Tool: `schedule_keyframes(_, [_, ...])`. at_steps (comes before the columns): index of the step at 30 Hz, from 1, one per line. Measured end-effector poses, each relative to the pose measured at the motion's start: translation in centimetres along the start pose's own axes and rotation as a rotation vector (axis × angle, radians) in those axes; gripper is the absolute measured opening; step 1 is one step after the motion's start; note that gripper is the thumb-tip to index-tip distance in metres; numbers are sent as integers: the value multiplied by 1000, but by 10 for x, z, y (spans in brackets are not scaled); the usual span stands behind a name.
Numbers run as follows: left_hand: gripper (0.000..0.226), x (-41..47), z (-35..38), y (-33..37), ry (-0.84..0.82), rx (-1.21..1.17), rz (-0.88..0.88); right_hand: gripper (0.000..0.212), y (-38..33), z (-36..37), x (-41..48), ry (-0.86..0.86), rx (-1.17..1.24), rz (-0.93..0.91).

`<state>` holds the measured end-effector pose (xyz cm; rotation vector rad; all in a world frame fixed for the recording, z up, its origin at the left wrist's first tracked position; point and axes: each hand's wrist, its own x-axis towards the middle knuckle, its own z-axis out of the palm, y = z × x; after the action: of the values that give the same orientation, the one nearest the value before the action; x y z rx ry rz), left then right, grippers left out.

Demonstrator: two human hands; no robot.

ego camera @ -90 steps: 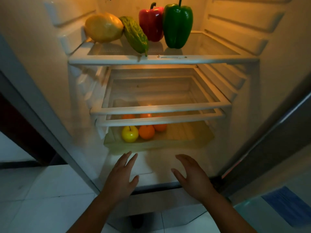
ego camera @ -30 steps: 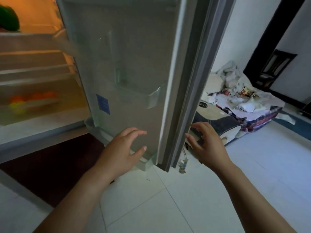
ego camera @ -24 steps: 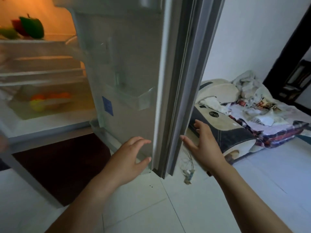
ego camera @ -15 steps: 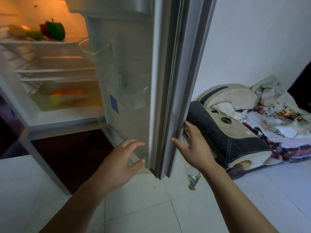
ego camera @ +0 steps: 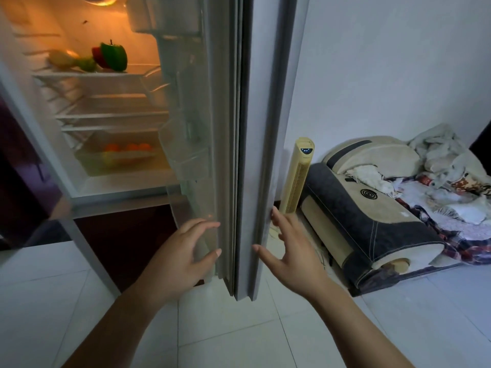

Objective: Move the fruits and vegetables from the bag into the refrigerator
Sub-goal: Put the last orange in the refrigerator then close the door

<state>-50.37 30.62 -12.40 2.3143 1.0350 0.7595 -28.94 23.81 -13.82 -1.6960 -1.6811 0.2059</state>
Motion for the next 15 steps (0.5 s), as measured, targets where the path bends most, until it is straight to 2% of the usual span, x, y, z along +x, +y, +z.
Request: schedule_keyframes(15, [47,-106,-126,-92,31,99,-114,56,-142,137,3,-54,319,-138])
